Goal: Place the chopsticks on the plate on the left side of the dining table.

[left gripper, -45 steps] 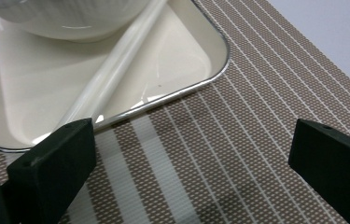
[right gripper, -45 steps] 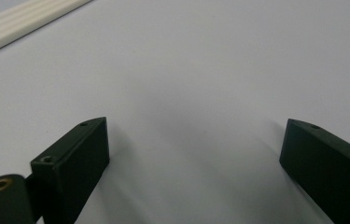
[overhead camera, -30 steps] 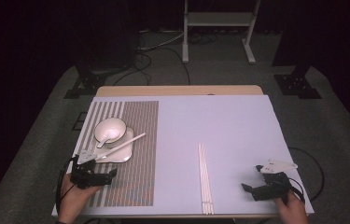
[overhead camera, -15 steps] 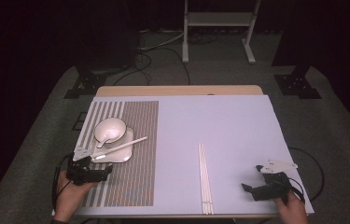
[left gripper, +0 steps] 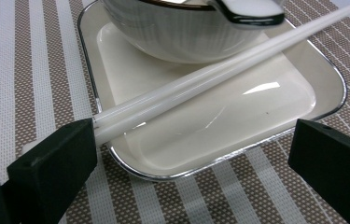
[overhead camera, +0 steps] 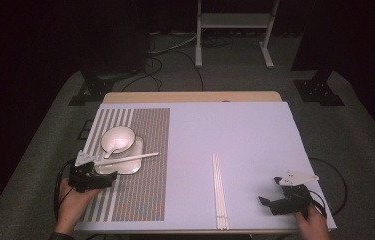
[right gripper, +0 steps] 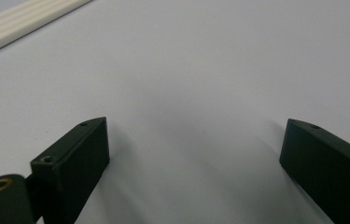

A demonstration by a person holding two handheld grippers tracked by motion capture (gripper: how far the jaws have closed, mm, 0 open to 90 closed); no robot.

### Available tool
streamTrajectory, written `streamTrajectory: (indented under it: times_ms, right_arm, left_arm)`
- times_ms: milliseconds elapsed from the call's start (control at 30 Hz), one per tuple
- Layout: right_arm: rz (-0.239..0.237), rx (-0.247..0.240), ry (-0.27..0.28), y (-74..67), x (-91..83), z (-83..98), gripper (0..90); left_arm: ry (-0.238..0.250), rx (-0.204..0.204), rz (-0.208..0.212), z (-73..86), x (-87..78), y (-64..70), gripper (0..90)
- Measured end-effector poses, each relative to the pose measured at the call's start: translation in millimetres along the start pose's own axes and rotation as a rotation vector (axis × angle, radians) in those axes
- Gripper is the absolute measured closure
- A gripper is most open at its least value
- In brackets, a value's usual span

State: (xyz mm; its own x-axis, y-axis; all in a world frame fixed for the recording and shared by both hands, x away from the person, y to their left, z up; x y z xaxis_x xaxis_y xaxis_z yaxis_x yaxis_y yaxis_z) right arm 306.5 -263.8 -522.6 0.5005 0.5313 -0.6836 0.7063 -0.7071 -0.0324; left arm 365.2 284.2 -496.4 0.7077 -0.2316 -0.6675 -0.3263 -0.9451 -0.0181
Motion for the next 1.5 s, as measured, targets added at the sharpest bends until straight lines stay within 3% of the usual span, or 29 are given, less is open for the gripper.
streamTrajectory:
  times_ms: [500, 667, 900, 1000, 1100, 1267, 1367, 1500]
  right_arm:
    - [0.000, 0.000, 0.000, 0.0, 0.0, 0.0, 6.8]
    - [0.000, 0.000, 0.000, 0.0, 0.0, 0.0, 6.8]
    - [0.000, 0.000, 0.000, 0.0, 0.0, 0.0, 6.8]
    - [0.000, 0.000, 0.000, 0.0, 0.0, 0.0, 6.8]
    - [0.000, 0.000, 0.000, 0.0, 0.0, 0.0, 6.8]
    - [0.000, 0.000, 0.000, 0.0, -0.1, 0.0, 6.8]
    - [0.000, -0.001, 0.000, 0.0, 0.0, 0.0, 6.8]
    - [0.000, 0.000, 0.000, 0.0, 0.0, 0.0, 6.8]
  left_arm:
    - [-0.005, -0.016, -0.007, -2.0, 6.6, -9.4, 0.1]
    - [0.007, -0.022, -0.002, -3.1, -1.4, -9.3, 0.1]
    - [0.026, -0.044, -0.044, -4.4, -18.5, -26.9, 5.6]
    - [0.041, -0.054, -0.074, -3.1, -23.8, -33.0, 14.1]
    - [0.049, -0.064, -0.131, -2.0, -29.8, -42.5, 29.9]
    - [0.057, -0.123, -0.154, 0.4, -35.6, -56.2, 66.2]
    - [0.053, -0.142, -0.166, 2.6, -38.0, -64.0, 82.4]
    - [0.028, -0.149, -0.188, 7.3, -37.2, -72.6, 90.0]
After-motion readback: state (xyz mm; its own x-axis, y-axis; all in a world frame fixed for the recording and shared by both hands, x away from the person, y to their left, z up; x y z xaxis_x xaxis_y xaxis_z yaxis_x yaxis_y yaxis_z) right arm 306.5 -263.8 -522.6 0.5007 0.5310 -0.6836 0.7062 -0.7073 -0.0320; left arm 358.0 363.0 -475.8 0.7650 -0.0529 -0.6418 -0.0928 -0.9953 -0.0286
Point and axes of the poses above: each handheld gripper's, and its own axes: x roughly forward along the jaws, z roughly out of its underside, y roughly to its right, the point moved 8 cm from there along x, roughly forward along the jaws, and after that the axes turned 3 degrees about -z, right-handed, at the moved point
